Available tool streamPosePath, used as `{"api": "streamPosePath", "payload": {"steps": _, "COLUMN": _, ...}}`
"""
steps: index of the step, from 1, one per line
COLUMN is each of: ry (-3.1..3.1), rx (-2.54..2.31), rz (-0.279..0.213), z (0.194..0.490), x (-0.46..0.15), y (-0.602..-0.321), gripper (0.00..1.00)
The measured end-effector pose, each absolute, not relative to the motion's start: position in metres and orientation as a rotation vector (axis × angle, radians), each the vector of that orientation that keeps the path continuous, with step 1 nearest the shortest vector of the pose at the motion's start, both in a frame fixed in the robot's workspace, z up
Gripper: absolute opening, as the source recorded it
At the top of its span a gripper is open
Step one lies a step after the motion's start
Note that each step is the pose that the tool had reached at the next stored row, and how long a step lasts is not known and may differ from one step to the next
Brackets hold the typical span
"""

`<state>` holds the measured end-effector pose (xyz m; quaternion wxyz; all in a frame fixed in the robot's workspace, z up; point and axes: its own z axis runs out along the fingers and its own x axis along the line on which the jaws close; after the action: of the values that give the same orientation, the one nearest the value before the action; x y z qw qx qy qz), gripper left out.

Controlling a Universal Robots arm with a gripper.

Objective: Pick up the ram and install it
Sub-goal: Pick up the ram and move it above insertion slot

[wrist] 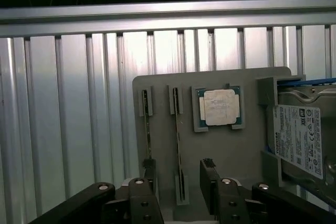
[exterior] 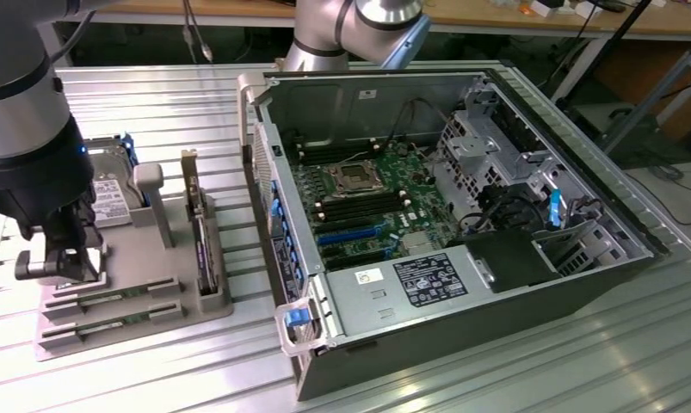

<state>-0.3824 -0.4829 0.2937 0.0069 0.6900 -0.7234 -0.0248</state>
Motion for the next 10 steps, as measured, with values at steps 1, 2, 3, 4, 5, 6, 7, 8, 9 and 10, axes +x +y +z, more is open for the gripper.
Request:
{"api": "streamPosePath", "payload": {"steps": 1, "ry": -2.263, "rx": 2.158, "rz": -0.078, "z": 0.292, "x": -0.382, "y": -0.483, "gripper": 0.47}}
{"api": "streamPosePath", "payload": {"steps": 2, "ry": -2.263, "rx": 2.158, "rz": -0.078, "z": 0.291, "x": -0.383, "y": -0.483, "gripper": 0.47}}
{"api": "streamPosePath", "payload": {"steps": 3, "ry": -2.263, "rx": 2.158, "rz": -0.078, "z": 0.289, "x": -0.382, "y": -0.484, "gripper": 0.47}}
{"api": "streamPosePath", "payload": {"steps": 4, "ry": -2.263, "rx": 2.158, "rz": -0.078, "z": 0.287, "x": -0.382, "y": -0.484, "gripper": 0.47}}
{"api": "streamPosePath", "payload": {"steps": 5, "ry": -2.263, "rx": 2.158, "rz": -0.078, "z": 0.286, "x": -0.383, "y": -0.484, "gripper": 0.47}}
{"api": "streamPosePath", "payload": {"steps": 6, "ry": -2.263, "rx": 2.158, "rz": -0.078, "z": 0.284, "x": -0.382, "y": -0.484, "gripper": 0.47}}
{"api": "streamPosePath", "payload": {"steps": 7, "ry": -2.263, "rx": 2.158, "rz": -0.078, "z": 0.281, "x": -0.382, "y": -0.484, "gripper": 0.47}}
{"api": "streamPosePath", "payload": {"steps": 8, "ry": -2.263, "rx": 2.158, "rz": -0.078, "z": 0.279, "x": -0.382, "y": -0.484, "gripper": 0.47}}
{"api": "streamPosePath", "payload": {"steps": 9, "ry": -2.263, "rx": 2.158, "rz": -0.078, "z": 0.277, "x": -0.382, "y": -0.484, "gripper": 0.47}}
{"api": "streamPosePath", "payload": {"steps": 10, "ry": -2.263, "rx": 2.158, "rz": -0.078, "z": 0.275, "x": -0.382, "y": -0.484, "gripper": 0.47}}
